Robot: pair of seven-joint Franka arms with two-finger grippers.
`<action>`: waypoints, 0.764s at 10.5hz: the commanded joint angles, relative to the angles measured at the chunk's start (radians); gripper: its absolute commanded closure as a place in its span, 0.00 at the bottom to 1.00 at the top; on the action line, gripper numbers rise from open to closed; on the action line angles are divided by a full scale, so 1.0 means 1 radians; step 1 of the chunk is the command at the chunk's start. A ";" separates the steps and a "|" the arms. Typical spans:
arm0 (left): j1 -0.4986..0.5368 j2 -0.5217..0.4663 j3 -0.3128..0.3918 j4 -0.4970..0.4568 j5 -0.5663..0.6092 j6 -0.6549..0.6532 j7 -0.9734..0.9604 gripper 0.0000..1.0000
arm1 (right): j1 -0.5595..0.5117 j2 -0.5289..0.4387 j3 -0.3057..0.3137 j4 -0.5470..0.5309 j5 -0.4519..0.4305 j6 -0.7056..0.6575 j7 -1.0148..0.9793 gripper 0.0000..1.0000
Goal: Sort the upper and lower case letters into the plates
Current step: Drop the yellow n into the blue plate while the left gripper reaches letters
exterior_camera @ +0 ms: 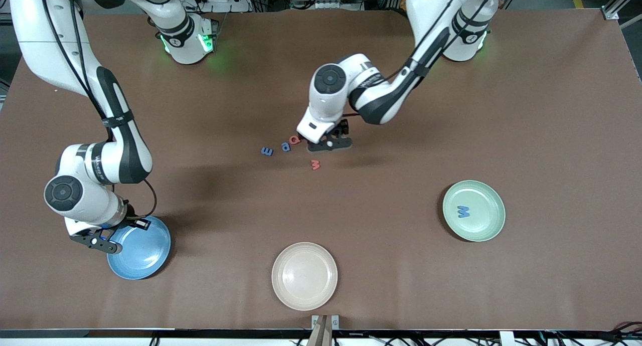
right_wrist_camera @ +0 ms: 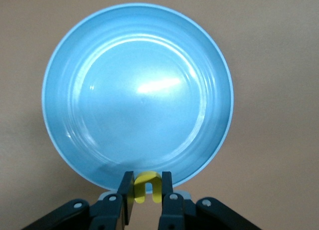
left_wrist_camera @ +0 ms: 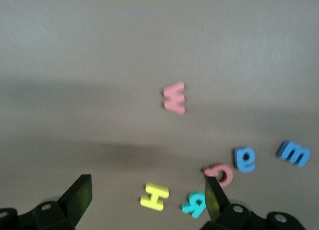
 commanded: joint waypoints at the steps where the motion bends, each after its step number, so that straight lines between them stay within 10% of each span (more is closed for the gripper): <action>1: -0.046 0.039 0.005 0.028 0.014 0.001 -0.065 0.00 | -0.022 0.032 0.014 0.011 -0.039 0.015 -0.018 1.00; 4: -0.054 0.051 0.005 0.015 0.011 -0.004 -0.366 0.00 | -0.039 0.057 0.014 0.033 -0.068 0.047 -0.020 0.99; 5: -0.054 0.053 0.006 0.015 0.009 -0.004 -0.489 0.00 | -0.039 0.055 0.014 0.033 -0.066 0.046 -0.017 0.72; 6: -0.054 0.055 0.008 0.014 0.012 -0.004 -0.630 0.00 | -0.033 0.055 0.014 0.030 -0.066 0.046 -0.016 0.01; 8: -0.066 0.065 0.008 0.014 0.049 -0.002 -0.841 0.00 | -0.016 0.050 0.016 0.030 -0.065 0.037 -0.012 0.00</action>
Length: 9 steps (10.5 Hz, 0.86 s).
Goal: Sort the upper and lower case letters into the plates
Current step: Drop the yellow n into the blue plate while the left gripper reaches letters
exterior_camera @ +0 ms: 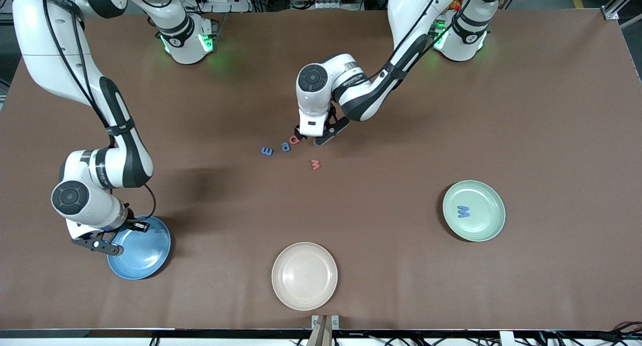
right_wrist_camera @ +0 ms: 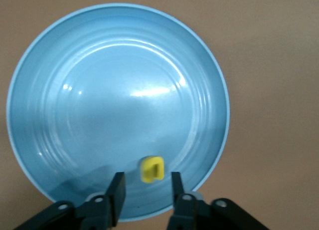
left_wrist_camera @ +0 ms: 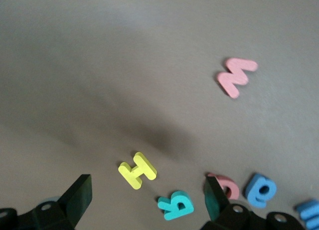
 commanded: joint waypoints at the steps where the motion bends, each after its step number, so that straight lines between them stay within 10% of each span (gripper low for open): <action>1: -0.018 0.009 0.003 0.000 0.067 -0.004 -0.246 0.00 | 0.015 0.001 0.011 0.014 -0.017 -0.014 0.003 0.00; 9: -0.023 0.054 -0.003 -0.015 0.141 0.019 -0.587 0.05 | 0.079 -0.011 0.016 0.003 -0.016 -0.060 -0.005 0.00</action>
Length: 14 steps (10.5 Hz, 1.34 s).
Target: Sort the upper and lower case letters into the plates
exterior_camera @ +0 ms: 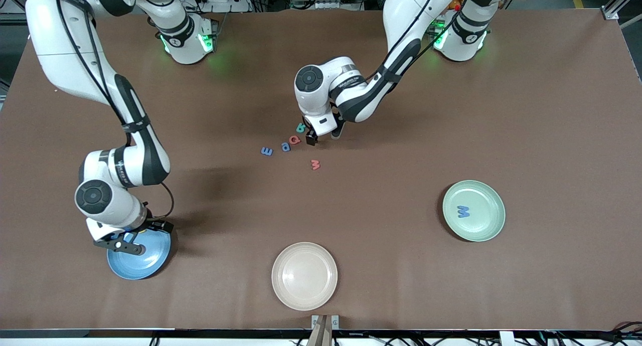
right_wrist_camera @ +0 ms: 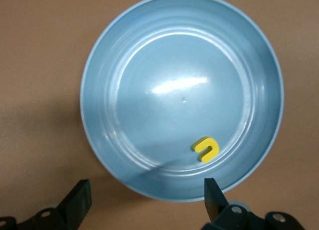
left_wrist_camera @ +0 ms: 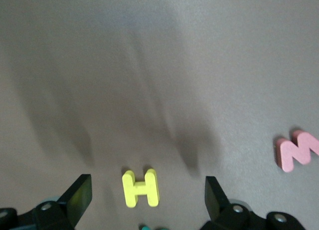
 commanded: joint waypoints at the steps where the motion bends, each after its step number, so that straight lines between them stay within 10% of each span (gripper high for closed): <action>1: -0.011 0.021 -0.013 0.002 0.048 0.028 -0.061 0.10 | 0.024 -0.013 0.005 0.000 -0.014 -0.057 0.003 0.00; 8: -0.018 0.038 -0.031 -0.007 0.122 0.055 -0.089 0.34 | 0.082 -0.061 0.012 -0.011 -0.003 -0.137 0.102 0.00; 13: -0.022 0.040 -0.039 -0.026 0.237 0.063 -0.086 1.00 | 0.124 -0.135 0.018 -0.012 0.021 -0.151 0.255 0.00; 14: -0.021 0.034 -0.039 -0.026 0.245 0.058 -0.059 1.00 | 0.136 -0.158 0.037 -0.009 0.049 -0.174 0.285 0.00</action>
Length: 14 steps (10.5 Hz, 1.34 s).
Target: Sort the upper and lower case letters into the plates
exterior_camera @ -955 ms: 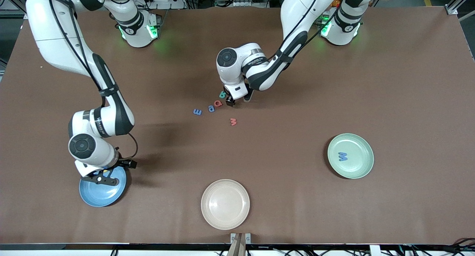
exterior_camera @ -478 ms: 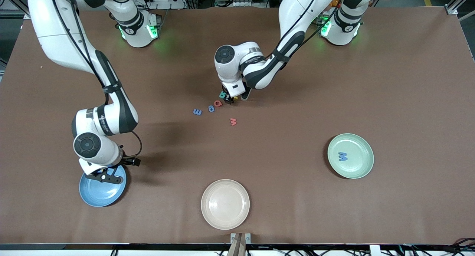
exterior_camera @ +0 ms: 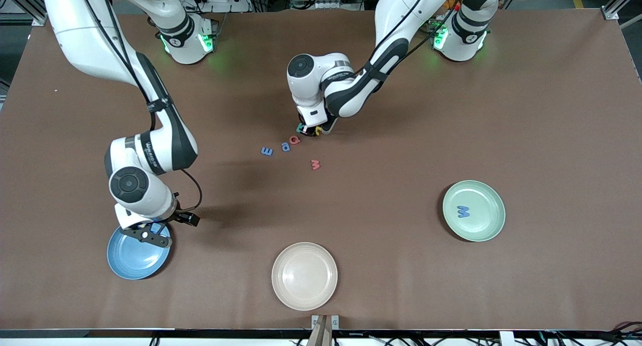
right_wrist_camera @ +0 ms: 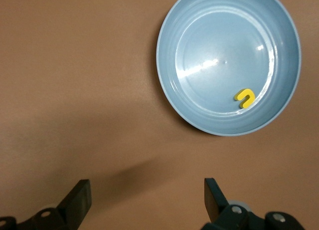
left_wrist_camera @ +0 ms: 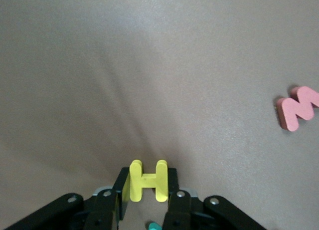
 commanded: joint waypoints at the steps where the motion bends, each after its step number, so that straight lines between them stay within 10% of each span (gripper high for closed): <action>1: 0.006 -0.006 0.002 -0.015 0.045 0.004 0.077 1.00 | 0.016 -0.070 0.036 -0.019 0.033 -0.043 0.089 0.00; 8: 0.438 -0.268 -0.056 -0.023 -0.027 -0.244 0.985 1.00 | 0.133 -0.122 0.119 -0.129 0.034 -0.065 0.413 0.00; 14: 0.843 -0.267 -0.058 -0.093 -0.031 -0.268 1.882 1.00 | 0.299 -0.151 0.125 -0.313 0.056 0.091 0.757 0.00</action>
